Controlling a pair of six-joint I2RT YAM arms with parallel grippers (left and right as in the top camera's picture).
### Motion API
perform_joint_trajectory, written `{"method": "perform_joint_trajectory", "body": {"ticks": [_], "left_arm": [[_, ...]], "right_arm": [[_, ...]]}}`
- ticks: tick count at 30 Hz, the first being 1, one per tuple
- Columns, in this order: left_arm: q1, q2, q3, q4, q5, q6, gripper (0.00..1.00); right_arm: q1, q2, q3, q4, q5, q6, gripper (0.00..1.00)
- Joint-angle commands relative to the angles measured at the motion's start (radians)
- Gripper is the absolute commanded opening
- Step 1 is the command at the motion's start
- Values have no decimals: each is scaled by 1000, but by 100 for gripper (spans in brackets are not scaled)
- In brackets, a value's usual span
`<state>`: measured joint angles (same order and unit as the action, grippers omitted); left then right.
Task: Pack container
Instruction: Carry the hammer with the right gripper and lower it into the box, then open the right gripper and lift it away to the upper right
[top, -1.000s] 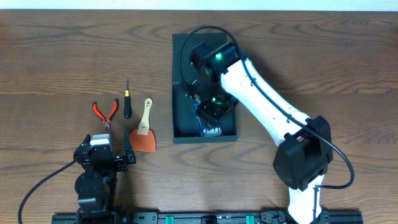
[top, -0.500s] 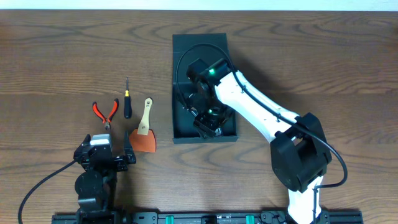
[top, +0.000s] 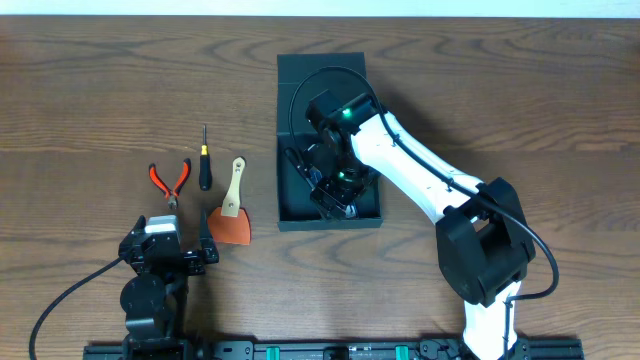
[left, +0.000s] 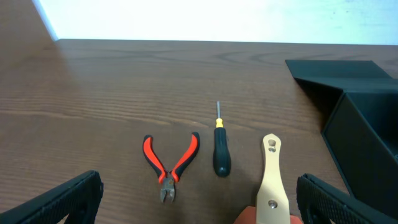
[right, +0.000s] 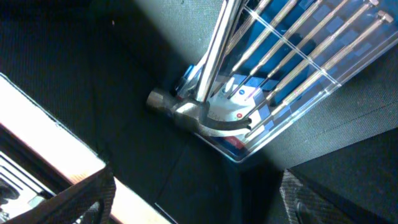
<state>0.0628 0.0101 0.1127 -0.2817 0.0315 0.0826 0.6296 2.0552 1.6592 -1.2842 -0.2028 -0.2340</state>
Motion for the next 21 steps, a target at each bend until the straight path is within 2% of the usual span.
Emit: {"method": "perform_joint_trajectory", "body": {"ticks": [1, 4, 6, 7, 12, 15, 21], "left_arm": [[-2, -6, -24, -8, 10, -2, 98], [-2, -6, -24, -8, 10, -2, 98], [-2, -6, -24, -8, 10, -1, 98], [-2, -6, -24, -8, 10, -1, 98], [-2, -6, -24, -8, 10, -2, 98], [-2, -6, -24, -8, 10, -1, 98], [-2, -6, -24, -8, 10, -1, 98]], "right_arm": [[-6, 4, 55, -13, -16, 16, 86], [-15, 3, 208, -56, 16, 60, 88], [-35, 3, 336, -80, 111, 137, 92], [-54, 3, 407, -96, 188, 198, 98], [-223, 4, 671, -176, 446, 389, 99], [-369, 3, 757, -211, 445, 449, 99], [-568, 4, 765, -232, 298, 473, 99]]}}
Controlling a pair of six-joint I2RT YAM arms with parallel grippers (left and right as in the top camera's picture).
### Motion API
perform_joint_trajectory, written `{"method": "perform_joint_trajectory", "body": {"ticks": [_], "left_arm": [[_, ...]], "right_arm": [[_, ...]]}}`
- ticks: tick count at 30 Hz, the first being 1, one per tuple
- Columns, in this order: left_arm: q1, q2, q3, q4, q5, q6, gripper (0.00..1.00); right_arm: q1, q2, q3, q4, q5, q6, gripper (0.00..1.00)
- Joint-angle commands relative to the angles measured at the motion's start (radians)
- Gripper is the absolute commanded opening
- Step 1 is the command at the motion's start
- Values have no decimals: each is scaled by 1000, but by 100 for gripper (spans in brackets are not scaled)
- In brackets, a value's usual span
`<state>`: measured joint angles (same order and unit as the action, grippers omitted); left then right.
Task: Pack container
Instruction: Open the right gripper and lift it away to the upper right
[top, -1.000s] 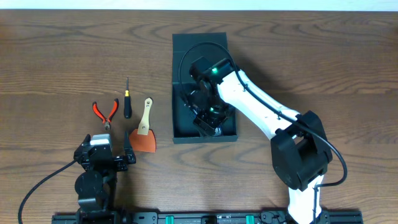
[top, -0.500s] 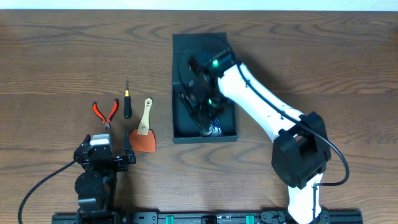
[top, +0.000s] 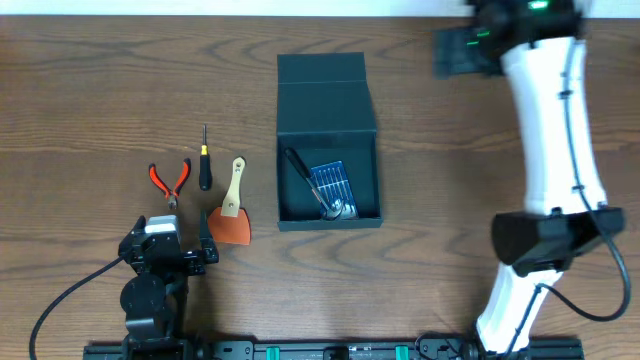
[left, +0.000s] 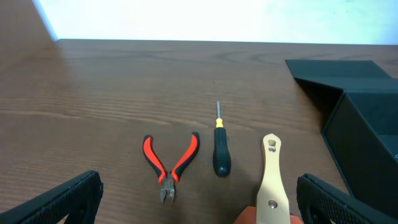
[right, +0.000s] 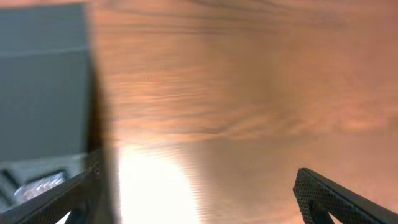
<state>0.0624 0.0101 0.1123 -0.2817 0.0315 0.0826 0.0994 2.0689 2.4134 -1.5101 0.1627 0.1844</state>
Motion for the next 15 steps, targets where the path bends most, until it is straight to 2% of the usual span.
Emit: {"method": "perform_joint_trajectory", "body": {"ticks": [1, 11, 15], "left_arm": [[-2, -6, -23, -8, 10, -1, 98], [-2, -6, -23, 7, 11, -2, 98], [-2, -6, -11, 5, 54, -62, 98]], "right_arm": [[-56, -10, 11, -6, -80, 54, 99], [-103, -10, 11, -13, -85, 55, 99], [-103, -10, 11, -13, -85, 54, 99]]}}
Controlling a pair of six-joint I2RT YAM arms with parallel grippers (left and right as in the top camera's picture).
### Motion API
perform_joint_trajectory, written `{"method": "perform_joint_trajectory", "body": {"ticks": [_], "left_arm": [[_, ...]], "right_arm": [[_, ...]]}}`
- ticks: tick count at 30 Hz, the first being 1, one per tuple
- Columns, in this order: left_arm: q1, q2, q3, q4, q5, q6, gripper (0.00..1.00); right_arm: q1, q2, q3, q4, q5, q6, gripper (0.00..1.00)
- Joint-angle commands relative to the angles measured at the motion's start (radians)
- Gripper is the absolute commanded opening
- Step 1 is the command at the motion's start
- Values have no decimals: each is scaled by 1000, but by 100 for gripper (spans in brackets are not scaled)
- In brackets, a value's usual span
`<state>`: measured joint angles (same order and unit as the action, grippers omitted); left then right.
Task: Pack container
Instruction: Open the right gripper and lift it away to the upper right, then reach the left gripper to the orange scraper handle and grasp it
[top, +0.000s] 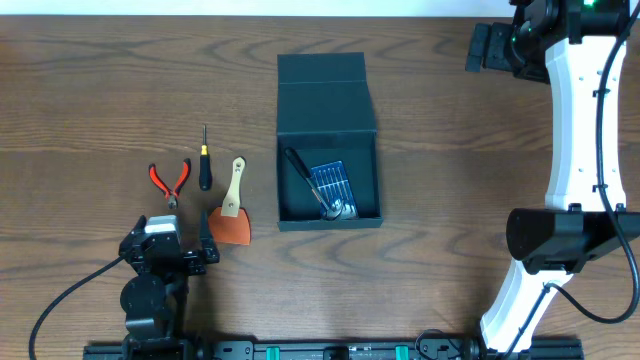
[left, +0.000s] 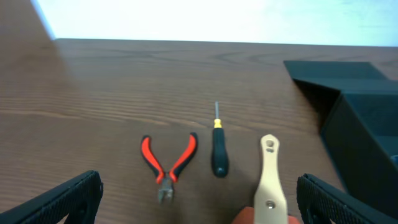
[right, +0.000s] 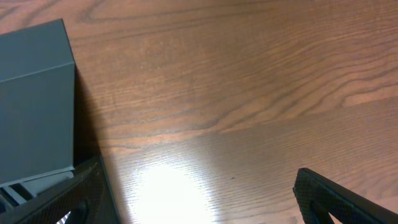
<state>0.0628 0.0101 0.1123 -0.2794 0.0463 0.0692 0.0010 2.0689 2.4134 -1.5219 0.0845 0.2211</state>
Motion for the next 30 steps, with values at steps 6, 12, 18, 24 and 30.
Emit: {"method": "perform_joint_trajectory", "body": {"ticks": [6, 12, 18, 24, 30], "left_arm": [[-2, 63, 87, -20, 78, -135, 98], [-2, 385, 348, -148, 129, -117, 98], [-2, 821, 702, -349, 130, -66, 98], [-3, 1179, 951, -543, 130, -66, 98], [-3, 1366, 990, -497, 130, -156, 99]], "right_arm": [[-4, -10, 11, -1, -7, 18, 99], [-4, -10, 11, -1, -7, 18, 99], [-4, -10, 11, -1, -7, 18, 99], [-4, -10, 11, -1, -7, 18, 99], [-4, -10, 11, -1, -7, 18, 99]]}}
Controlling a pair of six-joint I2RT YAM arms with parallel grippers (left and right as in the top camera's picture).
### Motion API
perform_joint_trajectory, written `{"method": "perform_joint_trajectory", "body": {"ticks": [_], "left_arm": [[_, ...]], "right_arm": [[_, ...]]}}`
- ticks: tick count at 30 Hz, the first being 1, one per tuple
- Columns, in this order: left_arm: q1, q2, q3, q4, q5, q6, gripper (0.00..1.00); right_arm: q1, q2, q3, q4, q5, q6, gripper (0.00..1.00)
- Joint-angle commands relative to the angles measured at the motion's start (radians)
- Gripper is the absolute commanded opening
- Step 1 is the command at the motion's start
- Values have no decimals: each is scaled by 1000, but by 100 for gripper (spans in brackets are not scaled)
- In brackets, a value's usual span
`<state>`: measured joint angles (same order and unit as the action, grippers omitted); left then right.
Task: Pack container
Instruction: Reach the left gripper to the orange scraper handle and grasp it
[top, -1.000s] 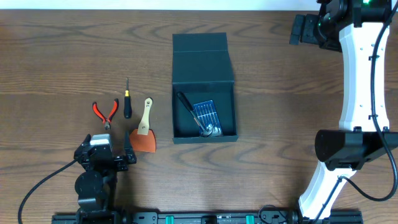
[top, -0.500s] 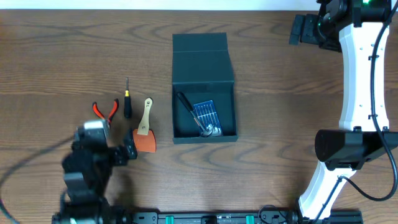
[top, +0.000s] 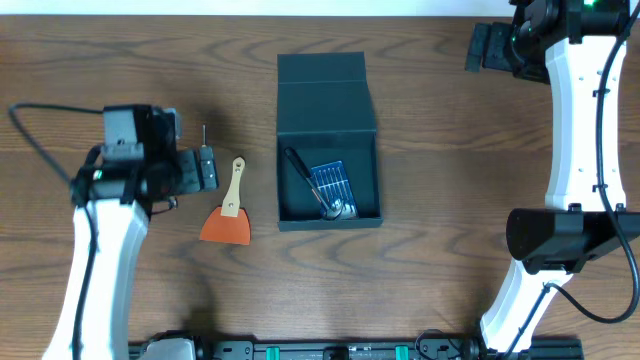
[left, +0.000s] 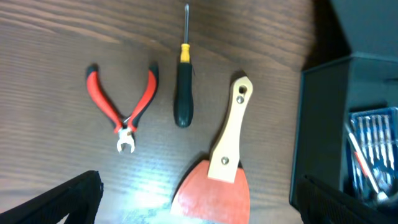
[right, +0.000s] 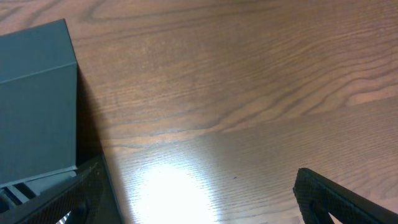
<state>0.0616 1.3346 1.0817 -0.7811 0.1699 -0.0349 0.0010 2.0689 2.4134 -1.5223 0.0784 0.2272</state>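
Observation:
The black container (top: 365, 205) stands open at mid-table, its lid (top: 325, 95) folded back. Inside lie a hammer (top: 300, 166) and a clear case of bits (top: 330, 182). Left of it lies a scraper (top: 229, 207) with a wooden handle and orange-red blade. In the left wrist view I see red-handled pliers (left: 121, 102), a black screwdriver (left: 182, 93) and the scraper (left: 224, 155). My left gripper (left: 202, 208) hangs open above them, also in the overhead view (top: 185, 170). My right gripper (top: 490, 45) is open at the far right back.
The container's wall (left: 311, 143) rises just right of the scraper. The left arm covers the pliers in the overhead view. Bare wooden table (right: 249, 124) lies under the right gripper, with the lid's corner (right: 37, 99) at its left.
My left arm has left its place at the front left edge and now hangs above the pliers, screwdriver and scraper, looking down on them. The right arm has not moved.
My right gripper was low inside the container over the hammer and bit case. Then it was away at the far right back, open, with both things left in the box, and it stayed there. The left arm stayed at the front edge until now.

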Motion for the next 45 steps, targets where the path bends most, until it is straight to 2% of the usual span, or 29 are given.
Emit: {"method": "perform_joint_trajectory", "body": {"ticks": [1, 5, 9, 12, 20, 32, 45], "left_arm": [[-2, 55, 20, 3, 17, -52, 98], [-6, 86, 20, 3, 93, -36, 98], [-48, 104, 20, 12, 117, 143, 99], [-104, 123, 20, 13, 72, 182, 98], [-240, 256, 20, 12, -94, 180, 98], [-244, 420, 20, 52, -92, 127, 99], [-244, 474, 19, 123, -92, 132, 98]], "right_arm": [[-4, -10, 11, -1, -1, 11, 99], [-4, -10, 11, -1, -1, 11, 99], [-4, -10, 11, -1, -1, 11, 99], [-4, -10, 11, -1, -1, 12, 99], [-4, -10, 11, -1, -1, 11, 99], [-4, -10, 11, -1, -1, 11, 99], [-4, -10, 11, -1, -1, 11, 99]]}}
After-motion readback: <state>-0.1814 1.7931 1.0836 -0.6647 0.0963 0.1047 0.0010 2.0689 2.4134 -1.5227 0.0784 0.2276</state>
